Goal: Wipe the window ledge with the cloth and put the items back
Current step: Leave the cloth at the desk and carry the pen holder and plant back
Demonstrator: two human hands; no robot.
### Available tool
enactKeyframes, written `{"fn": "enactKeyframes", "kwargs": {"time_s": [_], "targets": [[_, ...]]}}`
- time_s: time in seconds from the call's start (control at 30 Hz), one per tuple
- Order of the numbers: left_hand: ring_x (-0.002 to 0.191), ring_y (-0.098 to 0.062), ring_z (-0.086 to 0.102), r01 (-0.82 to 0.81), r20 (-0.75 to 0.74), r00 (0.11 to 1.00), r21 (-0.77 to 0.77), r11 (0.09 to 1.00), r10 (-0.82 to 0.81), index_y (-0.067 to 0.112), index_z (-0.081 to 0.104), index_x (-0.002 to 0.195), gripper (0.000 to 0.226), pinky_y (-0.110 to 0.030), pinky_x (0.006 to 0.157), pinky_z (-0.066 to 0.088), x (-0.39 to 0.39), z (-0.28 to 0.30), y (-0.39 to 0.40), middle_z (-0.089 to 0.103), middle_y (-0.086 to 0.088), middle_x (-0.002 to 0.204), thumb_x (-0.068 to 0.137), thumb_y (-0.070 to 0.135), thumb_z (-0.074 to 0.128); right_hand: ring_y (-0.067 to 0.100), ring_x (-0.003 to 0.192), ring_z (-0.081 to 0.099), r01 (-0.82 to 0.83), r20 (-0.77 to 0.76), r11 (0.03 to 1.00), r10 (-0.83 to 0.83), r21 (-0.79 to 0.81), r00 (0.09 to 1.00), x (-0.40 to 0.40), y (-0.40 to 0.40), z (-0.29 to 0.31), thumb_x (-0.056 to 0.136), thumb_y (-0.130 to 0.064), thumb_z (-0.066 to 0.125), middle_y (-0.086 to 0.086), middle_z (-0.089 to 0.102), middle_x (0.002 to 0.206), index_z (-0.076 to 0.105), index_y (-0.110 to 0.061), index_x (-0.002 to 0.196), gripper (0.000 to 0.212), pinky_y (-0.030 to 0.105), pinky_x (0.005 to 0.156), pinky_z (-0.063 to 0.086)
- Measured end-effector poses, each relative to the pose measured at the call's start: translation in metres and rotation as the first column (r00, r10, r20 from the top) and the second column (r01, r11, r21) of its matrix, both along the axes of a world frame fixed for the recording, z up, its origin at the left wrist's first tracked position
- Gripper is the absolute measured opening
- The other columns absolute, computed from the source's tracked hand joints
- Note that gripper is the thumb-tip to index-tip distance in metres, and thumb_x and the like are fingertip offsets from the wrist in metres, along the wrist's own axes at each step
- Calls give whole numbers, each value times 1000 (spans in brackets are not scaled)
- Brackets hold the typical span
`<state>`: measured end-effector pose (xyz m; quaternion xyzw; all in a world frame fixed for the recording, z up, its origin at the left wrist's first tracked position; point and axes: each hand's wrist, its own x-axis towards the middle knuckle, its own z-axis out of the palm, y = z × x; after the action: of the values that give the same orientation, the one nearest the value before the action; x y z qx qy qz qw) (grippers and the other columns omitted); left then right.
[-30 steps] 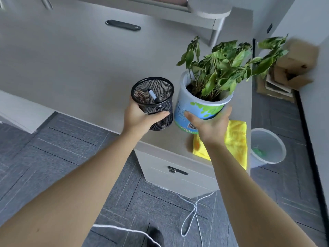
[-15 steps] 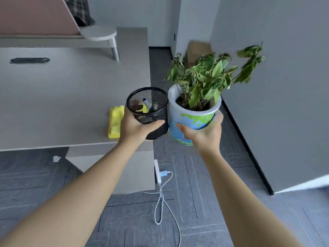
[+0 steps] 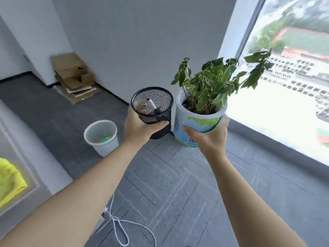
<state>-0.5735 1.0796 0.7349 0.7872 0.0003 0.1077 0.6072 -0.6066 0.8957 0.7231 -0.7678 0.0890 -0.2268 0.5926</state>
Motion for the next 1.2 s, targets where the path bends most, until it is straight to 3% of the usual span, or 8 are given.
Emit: {"fn": "enactKeyframes", "kwargs": {"time_s": [0.17,0.3,0.4,0.6,0.73,0.87,1.0,1.2], "targets": [[114,-19,57,188,14,982,8,982,-189,12,48,122,99,-38,103,45,16,6,-114,63,-4,122,34,45,77,-9,85,46,220,30,976,-219,-9,975,-17,-108,4,55,-9,86,-23,40,92,35,-3,123,85,-3,62,41],[113,-13,53,314,10,949,12,949,-314,14,44,125,98,-16,89,39,30,7,-212,58,0,123,37,39,80,-4,86,50,339,38,941,-338,-23,941,-22,-198,5,54,-11,87,-18,45,93,36,-3,121,85,2,63,44],[110,-11,51,367,15,930,14,930,-368,17,43,125,96,-15,86,38,43,5,-289,55,6,117,39,38,80,13,96,50,377,49,926,-375,-22,926,-18,-272,5,53,-10,87,-4,48,105,34,-3,123,88,-1,62,44],[108,-9,47,434,-35,900,-11,901,-435,16,40,128,90,-3,74,30,75,0,-430,51,5,120,51,29,84,5,91,50,392,37,918,-391,-50,920,-1,-411,4,54,-9,86,-12,45,99,33,-3,121,86,-2,62,44],[108,-9,46,469,-63,882,7,883,-468,15,40,128,91,-16,85,35,95,-8,-501,49,7,118,51,27,86,-7,89,48,432,20,902,-431,-21,902,14,-479,-5,55,-8,86,-20,43,96,33,-12,112,78,-3,61,43],[115,-16,52,479,-84,876,33,877,-475,16,43,126,99,-27,95,43,133,-24,-559,56,0,126,40,44,81,7,94,50,469,-17,883,-470,-14,883,41,-532,-20,55,-9,86,-4,46,106,33,-4,120,84,1,63,46],[119,-19,50,492,-115,867,49,869,-484,13,41,128,90,-29,100,39,182,-47,-617,54,-3,129,52,28,87,13,100,50,504,-49,863,-505,-35,861,86,-585,-44,55,-10,86,-3,46,108,33,-13,110,77,0,63,46],[117,-20,54,533,-192,833,32,846,-518,13,45,125,91,-39,105,43,293,-97,-714,59,-4,125,47,31,88,-2,94,51,554,-87,832,-553,-13,829,186,-676,-86,53,-10,87,-25,44,100,35,-7,126,90,7,71,47]]}}
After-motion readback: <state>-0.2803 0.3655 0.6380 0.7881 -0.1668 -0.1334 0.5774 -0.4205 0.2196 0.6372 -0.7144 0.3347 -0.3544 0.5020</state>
